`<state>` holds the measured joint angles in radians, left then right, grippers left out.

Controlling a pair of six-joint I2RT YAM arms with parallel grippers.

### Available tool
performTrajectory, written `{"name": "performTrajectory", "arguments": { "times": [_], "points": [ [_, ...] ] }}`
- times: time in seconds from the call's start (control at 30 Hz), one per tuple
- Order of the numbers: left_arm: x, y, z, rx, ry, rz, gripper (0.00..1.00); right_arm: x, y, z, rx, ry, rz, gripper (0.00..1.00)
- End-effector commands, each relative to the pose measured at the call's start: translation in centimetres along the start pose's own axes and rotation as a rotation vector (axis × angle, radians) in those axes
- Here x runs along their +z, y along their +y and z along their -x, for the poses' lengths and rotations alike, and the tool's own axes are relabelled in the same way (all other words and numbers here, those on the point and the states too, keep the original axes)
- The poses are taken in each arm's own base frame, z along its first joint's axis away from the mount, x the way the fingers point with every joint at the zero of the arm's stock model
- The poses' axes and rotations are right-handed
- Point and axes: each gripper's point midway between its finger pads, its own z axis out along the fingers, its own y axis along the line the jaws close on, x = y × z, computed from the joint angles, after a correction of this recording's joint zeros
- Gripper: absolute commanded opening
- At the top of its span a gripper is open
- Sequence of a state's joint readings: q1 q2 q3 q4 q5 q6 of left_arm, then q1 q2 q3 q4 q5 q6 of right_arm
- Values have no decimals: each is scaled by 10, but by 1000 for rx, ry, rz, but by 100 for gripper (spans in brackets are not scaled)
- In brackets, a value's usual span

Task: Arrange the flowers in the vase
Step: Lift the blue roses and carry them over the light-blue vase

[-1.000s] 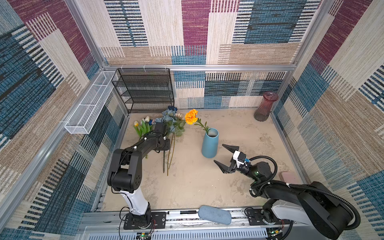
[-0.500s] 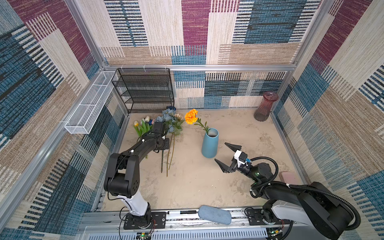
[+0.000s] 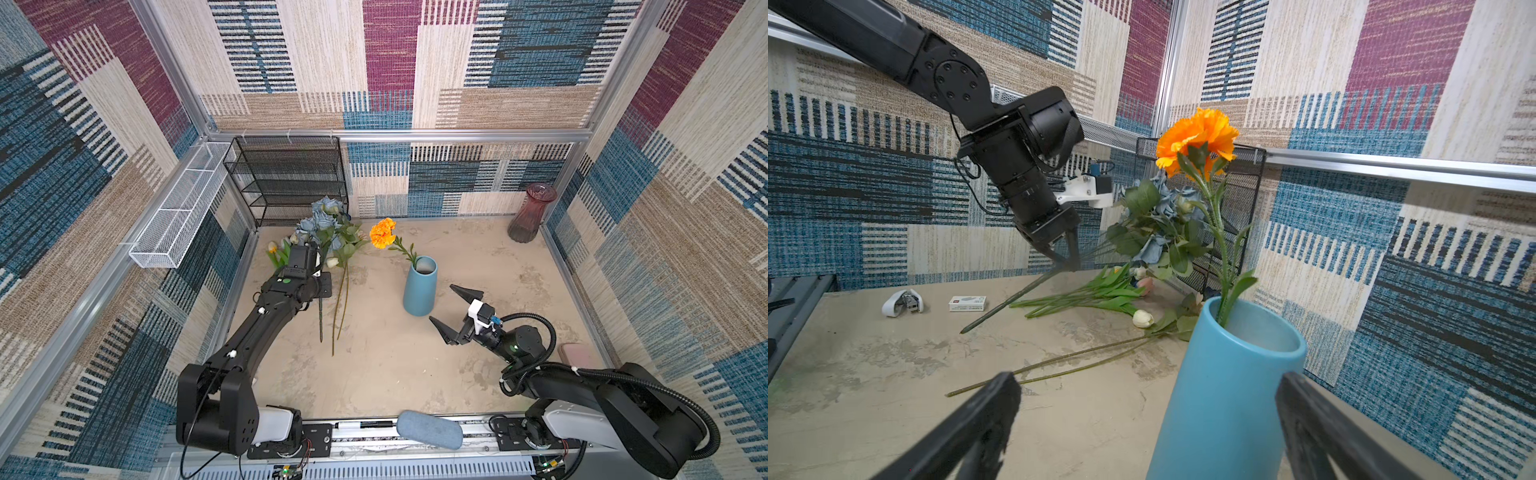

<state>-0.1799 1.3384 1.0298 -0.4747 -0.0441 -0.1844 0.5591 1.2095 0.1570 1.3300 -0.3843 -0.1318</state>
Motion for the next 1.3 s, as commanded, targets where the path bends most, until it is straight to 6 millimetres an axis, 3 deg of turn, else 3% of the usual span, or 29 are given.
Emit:
{"name": "performTrajectory", "arguments": {
  "times": [0.0, 0.17, 0.37, 0.5, 0.67, 0.83, 0.97, 1.17, 1.27],
  "points": [
    [-20, -17, 15, -13, -93, -98, 0, -1, -2, 7, -1, -28, -15, 100],
    [-76, -35, 39, 28, -326, -188, 0, -1, -4, 8, -3, -30, -22, 100],
    [-178, -71, 79, 113, -667, -328, 0, 0, -3, 6, -1, -24, -21, 100],
    [-237, -107, 98, 223, -815, -447, 0, 0, -4, 5, -1, -21, -22, 100],
    [-290, -161, 118, 295, -928, -660, 0, 2, -4, 3, -2, -12, -21, 100],
    [-313, -230, 120, 361, -970, -864, 0, 1, -4, 3, -5, -12, -24, 100],
    [-311, -275, 117, 398, -973, -953, 0, -1, -5, 4, -9, -17, -31, 100],
    [-290, -306, 120, 373, -966, -1003, 0, -2, -6, 4, -9, -20, -38, 100],
    [-269, -322, 121, 378, -944, -970, 0, -3, -6, 3, -7, -18, -43, 100]
  ]
}}
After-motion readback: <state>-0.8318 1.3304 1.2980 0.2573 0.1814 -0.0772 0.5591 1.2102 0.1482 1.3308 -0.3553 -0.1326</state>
